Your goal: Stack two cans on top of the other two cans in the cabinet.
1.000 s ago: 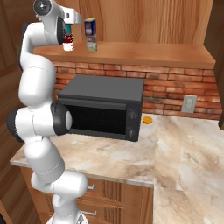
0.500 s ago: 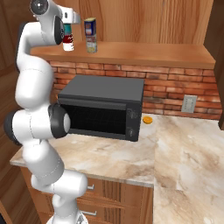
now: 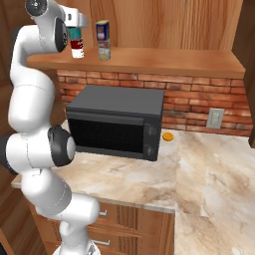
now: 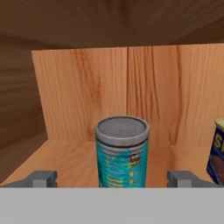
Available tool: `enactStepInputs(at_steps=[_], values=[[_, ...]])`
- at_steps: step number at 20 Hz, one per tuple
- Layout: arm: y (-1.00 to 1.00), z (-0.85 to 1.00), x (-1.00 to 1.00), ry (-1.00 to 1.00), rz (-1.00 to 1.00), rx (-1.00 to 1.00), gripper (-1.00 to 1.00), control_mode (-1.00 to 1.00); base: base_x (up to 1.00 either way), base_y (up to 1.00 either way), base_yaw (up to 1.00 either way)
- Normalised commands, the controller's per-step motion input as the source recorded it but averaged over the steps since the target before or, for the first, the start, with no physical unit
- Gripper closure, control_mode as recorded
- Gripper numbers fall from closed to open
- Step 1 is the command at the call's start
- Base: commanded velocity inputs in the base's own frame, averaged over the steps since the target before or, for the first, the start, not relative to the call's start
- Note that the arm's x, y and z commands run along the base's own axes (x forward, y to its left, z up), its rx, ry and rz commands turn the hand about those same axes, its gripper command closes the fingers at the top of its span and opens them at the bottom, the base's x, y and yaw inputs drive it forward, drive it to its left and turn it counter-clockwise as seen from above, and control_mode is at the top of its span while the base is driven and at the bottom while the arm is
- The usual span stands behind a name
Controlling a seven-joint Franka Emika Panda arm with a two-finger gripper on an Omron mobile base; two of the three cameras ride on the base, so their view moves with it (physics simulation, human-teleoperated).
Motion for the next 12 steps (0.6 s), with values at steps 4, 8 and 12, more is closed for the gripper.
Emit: enactStepInputs(at_steps=[4, 8, 12], values=[[0.00, -0.08, -0.66, 0.00, 0.00, 0.00, -1.00, -1.00, 0.00, 0.00, 0.00], [-0.02, -0.08, -0.69, -0.03, 0.00, 0.00, -1.00, -1.00, 0.00, 0.00, 0.00], [-0.24, 0.00, -0.82, -0.04, 0.00, 0.00, -1.00, -1.00, 0.00, 0.00, 0.00]])
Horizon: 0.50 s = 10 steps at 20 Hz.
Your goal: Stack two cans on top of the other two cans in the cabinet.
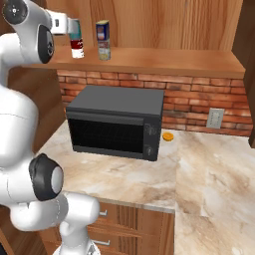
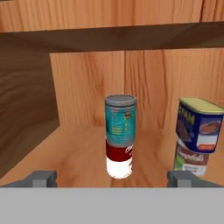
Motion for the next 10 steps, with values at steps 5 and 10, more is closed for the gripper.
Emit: enactStepInputs(at_steps=[5, 10], values=[[-0.49, 0.00, -0.96, -0.04, 0.00, 0.00, -1.00, -1.00, 0.00, 0.00, 0.00], [-0.65, -0.01, -0.79, 0.00, 0.01, 0.00, -1.00, -1.00, 0.00, 0.00, 0.00]])
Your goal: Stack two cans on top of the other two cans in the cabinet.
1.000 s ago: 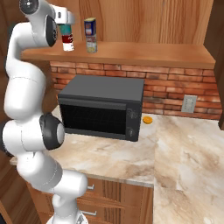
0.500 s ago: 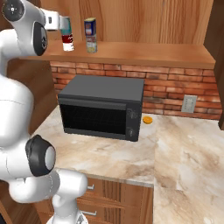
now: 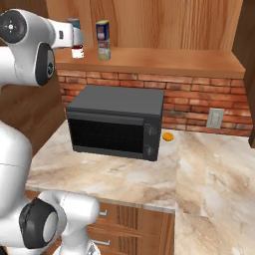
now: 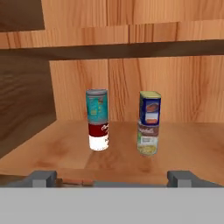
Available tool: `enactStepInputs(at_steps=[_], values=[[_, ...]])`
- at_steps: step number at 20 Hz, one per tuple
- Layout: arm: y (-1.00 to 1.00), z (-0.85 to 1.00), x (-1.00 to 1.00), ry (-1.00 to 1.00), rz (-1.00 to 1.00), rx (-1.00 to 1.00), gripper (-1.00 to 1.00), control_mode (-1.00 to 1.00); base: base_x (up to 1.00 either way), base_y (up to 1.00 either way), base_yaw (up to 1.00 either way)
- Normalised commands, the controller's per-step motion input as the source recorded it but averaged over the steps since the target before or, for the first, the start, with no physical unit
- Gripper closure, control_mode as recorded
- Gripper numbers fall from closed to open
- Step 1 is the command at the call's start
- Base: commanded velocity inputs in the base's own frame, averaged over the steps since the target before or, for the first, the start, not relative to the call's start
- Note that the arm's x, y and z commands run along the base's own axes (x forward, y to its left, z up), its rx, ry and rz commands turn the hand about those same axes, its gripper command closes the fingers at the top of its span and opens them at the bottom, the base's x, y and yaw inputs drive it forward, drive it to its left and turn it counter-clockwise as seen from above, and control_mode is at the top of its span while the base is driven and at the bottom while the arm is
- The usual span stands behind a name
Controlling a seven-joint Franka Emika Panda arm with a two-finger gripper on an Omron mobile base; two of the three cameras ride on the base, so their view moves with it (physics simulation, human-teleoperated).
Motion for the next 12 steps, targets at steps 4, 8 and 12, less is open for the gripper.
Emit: enactStepInputs(at_steps=[4, 8, 12], values=[[-0.74, 0.00, -0.85, 0.00, 0.01, 0.00, -1.00, -1.00, 0.00, 0.00, 0.00], [-0.40, -0.01, -0.96, 0.00, 0.00, 0.00, -1.00, -1.00, 0.00, 0.00, 0.00], [-0.13, -0.08, -0.96, 0.00, 0.00, 0.00, -1.00, -1.00, 0.00, 0.00, 0.00]])
